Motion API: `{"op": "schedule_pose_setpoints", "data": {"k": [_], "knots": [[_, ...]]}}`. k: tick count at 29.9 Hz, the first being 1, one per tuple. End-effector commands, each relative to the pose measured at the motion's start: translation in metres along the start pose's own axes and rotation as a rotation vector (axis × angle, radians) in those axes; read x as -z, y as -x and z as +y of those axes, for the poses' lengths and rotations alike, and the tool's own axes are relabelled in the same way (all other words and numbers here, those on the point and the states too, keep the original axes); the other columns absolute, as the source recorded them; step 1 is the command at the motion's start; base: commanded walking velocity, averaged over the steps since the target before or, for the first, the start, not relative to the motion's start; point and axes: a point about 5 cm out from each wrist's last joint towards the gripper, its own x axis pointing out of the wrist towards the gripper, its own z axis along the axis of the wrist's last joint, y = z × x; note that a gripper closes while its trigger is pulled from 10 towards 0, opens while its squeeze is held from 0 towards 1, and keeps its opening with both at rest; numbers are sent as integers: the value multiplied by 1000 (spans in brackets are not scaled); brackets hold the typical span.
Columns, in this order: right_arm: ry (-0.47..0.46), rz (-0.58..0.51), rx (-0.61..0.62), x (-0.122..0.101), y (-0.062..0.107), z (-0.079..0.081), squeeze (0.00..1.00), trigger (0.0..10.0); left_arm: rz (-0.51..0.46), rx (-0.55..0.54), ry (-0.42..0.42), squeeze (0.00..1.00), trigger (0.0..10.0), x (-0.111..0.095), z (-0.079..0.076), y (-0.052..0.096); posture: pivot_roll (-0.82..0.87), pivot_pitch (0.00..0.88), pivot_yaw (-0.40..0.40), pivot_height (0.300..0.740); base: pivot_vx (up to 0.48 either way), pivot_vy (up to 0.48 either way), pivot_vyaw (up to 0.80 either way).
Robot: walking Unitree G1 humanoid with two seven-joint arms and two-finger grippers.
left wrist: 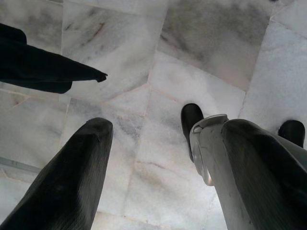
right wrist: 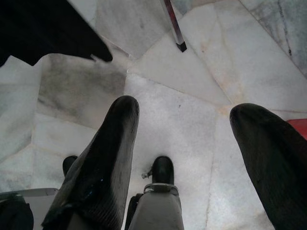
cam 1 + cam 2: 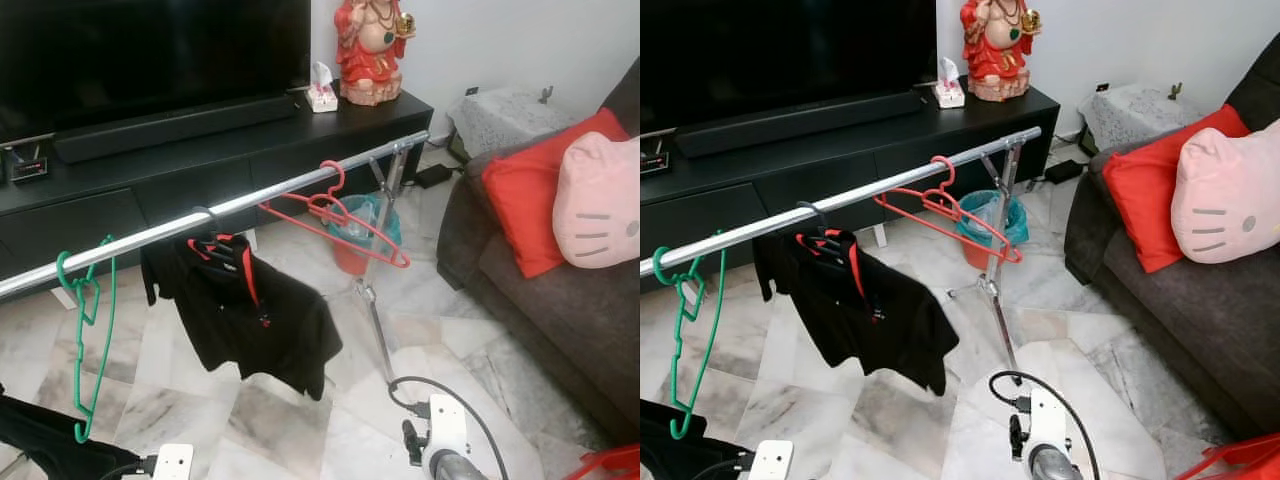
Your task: Hang hanger
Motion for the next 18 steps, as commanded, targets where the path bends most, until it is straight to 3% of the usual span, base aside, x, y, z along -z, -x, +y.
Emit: {"op": "schedule_pose_setpoints", "data": {"k": [1,14,18], "knots": [[-8,9,1,1,0,0,0,10000,7,-8,16,0,10000,2,0,0,-8,2,-15,740,0,0,0],[-7,6,5,-1,0,0,0,10000,16,10,2,0,10000,7,-5,1,-10,27,-18,740,0,0,0],[-1,7,4,-1,0,0,0,10000,11,33,-27,0,10000,6,-7,1,-13,32,-17,740,-288,0,0]]}}
